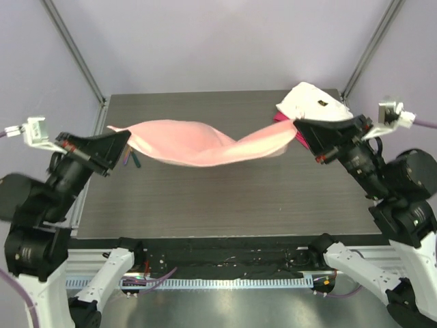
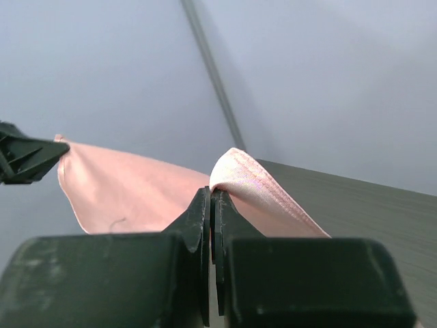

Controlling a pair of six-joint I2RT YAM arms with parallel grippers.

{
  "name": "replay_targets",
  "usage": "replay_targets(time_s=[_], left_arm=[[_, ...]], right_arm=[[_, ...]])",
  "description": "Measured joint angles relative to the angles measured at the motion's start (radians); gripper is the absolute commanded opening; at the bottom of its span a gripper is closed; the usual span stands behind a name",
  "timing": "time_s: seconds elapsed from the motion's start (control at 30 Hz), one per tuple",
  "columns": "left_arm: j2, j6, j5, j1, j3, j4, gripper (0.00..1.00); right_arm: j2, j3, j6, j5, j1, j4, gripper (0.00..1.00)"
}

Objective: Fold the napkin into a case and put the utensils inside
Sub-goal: Flatten out the crumpled napkin at the center of the board.

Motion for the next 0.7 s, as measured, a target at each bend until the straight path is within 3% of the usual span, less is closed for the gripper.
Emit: replay_targets(time_s=[0.17, 0.37, 0.53, 0.7], left_arm=[[-0.074, 0.005, 0.112, -0.031, 0.035, 0.079, 0.0], [-0.042, 0.004, 0.052, -0.033, -0.01, 0.095, 0.0], [0.142, -0.009, -0.171, -0.033, -0.018, 0.045, 0.0], [0.448, -0.023, -0.27, -0.007, -0.039, 0.054, 0.0]], right_arm=[[-0.164, -0.119, 0.057, -0.137, 0.0, 0.032, 0.01], [-0.163, -0.132, 0.049, -0.007, 0.0, 0.019, 0.01], [0.016, -0.105, 0.01, 0.307, 0.001, -0.005, 0.01], [0.317, -0.108, -0.047, 0.457, -0.03, 0.062, 0.01]])
